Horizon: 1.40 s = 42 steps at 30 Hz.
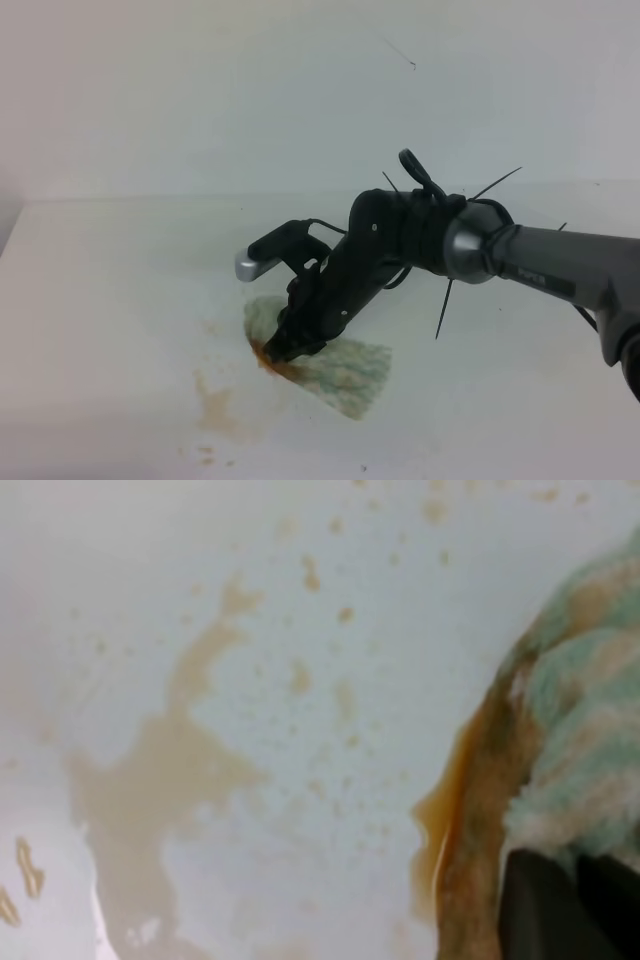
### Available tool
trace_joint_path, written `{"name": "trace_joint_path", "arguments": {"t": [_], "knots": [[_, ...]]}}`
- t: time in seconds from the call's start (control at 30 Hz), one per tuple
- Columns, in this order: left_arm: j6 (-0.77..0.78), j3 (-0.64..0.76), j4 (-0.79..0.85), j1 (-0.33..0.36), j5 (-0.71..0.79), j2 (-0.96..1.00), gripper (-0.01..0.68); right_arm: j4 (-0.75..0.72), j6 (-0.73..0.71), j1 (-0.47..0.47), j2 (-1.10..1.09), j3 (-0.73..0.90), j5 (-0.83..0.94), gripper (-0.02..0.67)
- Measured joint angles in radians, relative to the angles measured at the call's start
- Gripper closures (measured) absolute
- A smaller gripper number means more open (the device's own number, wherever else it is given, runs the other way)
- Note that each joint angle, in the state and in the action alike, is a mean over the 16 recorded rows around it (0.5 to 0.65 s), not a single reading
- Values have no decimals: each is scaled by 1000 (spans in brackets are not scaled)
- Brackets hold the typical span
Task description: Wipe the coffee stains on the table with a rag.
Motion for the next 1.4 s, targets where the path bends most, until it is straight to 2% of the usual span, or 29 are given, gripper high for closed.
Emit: {"name": "trace_joint_path", "arguments": {"t": [0.67,0.97,1.2,1.4], "knots": [[0,-14,0,0,5,10,675,56,-1,31,0,-67,30,603],[0,-14,0,0,5,10,675,-70,88,14,32,-72,13,603],[0,-7,0,0,3,5,674,-191,187,-50,39,-73,21,604],[0,0,0,0,0,0,674,-227,231,-119,27,-59,42,604]]}}
